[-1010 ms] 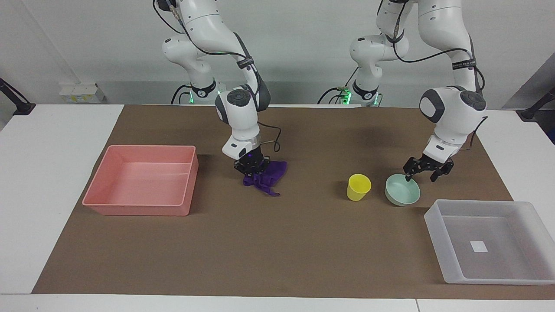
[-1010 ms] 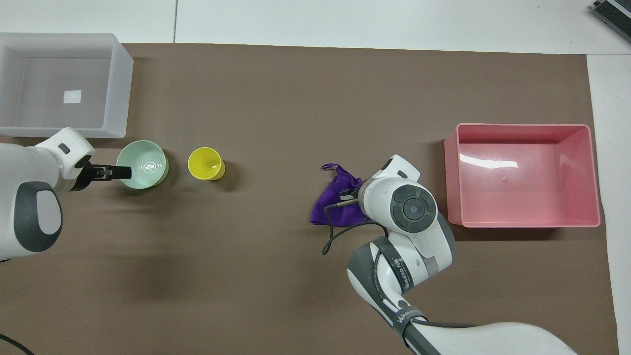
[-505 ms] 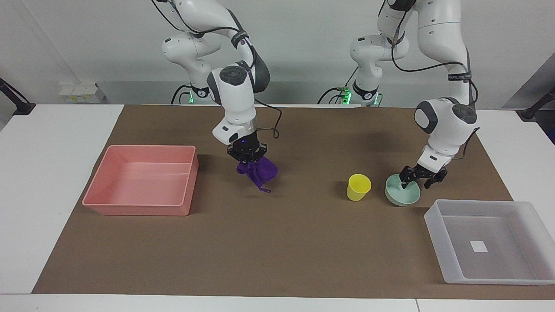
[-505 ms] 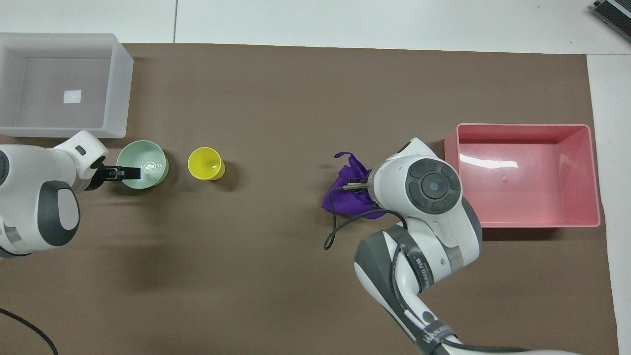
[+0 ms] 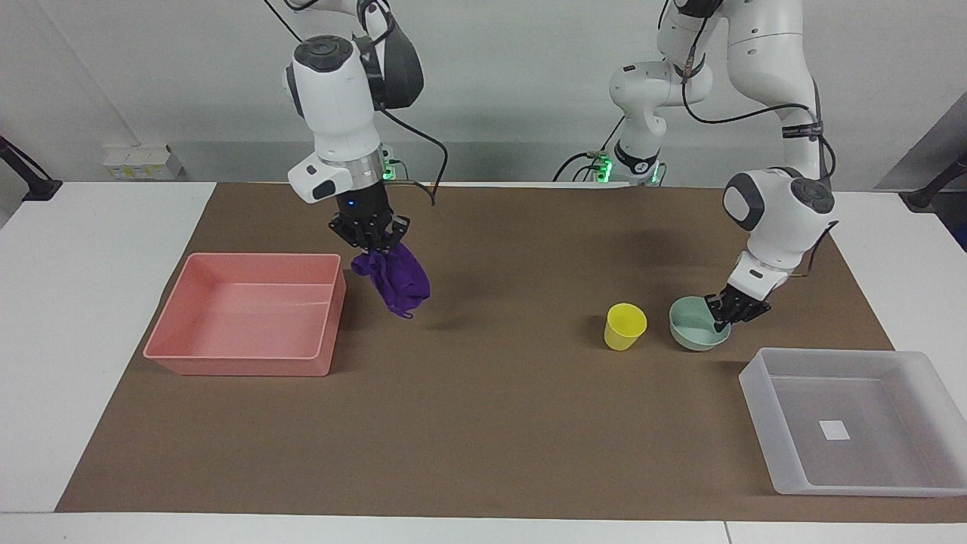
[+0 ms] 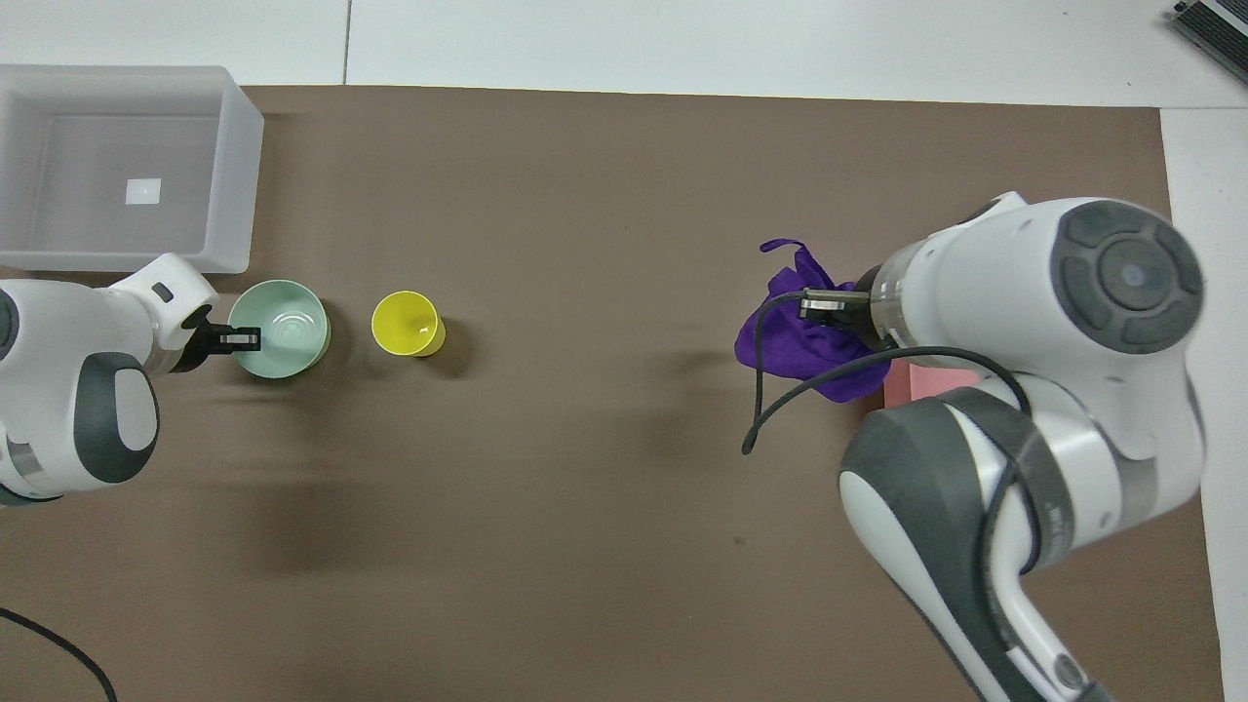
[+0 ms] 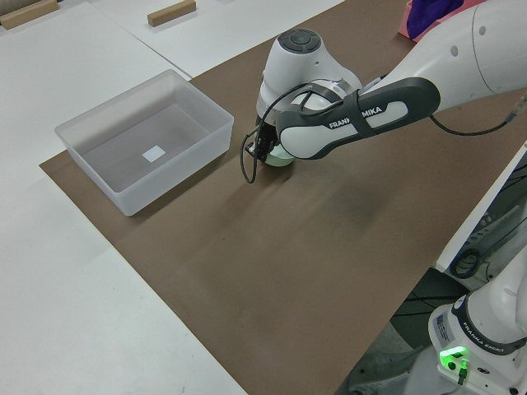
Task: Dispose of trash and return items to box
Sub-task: 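Carry the cloth into the pink bin while the left gripper lifts the bowl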
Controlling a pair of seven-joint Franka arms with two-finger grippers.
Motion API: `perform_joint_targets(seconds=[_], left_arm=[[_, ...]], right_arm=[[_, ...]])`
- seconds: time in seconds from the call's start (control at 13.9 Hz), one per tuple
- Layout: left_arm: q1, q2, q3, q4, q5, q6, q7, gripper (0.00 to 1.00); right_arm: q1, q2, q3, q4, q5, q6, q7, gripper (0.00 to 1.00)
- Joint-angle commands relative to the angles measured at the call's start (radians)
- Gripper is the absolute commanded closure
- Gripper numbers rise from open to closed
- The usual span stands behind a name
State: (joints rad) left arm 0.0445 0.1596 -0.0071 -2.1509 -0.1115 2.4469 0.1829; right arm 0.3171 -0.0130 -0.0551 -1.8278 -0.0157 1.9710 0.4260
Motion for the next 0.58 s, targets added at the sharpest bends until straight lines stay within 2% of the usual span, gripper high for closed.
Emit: perform_joint_targets(seconds=[0.0, 0.14, 0.29, 0.5], left_arm=[[0.009, -0.017, 0.006, 0.138, -0.011, -0.164, 0.009, 1.0], [0.017, 0.0, 0.009, 0.234, -0.011, -0.23, 0.009, 1.0], [0.04, 0.052, 0.009, 0.368, -0.01, -0.297, 0.009, 1.0], [0.063, 0.116, 0.009, 0.497, 0.007, -0.284, 0.006, 1.0]], right_arm=[[-0.085, -0.03, 0.004, 0.053, -0.003, -0.084, -0.111, 1.0], [-0.14, -0.039, 0.003, 0.077, -0.003, -0.127, -0.188, 1.0], [-0.225, -0.044, 0.003, 0.09, -0.003, -0.155, -0.303, 1.0], [-0.335, -0.048, 0.003, 0.03, -0.003, -0.126, -0.458, 1.0]])
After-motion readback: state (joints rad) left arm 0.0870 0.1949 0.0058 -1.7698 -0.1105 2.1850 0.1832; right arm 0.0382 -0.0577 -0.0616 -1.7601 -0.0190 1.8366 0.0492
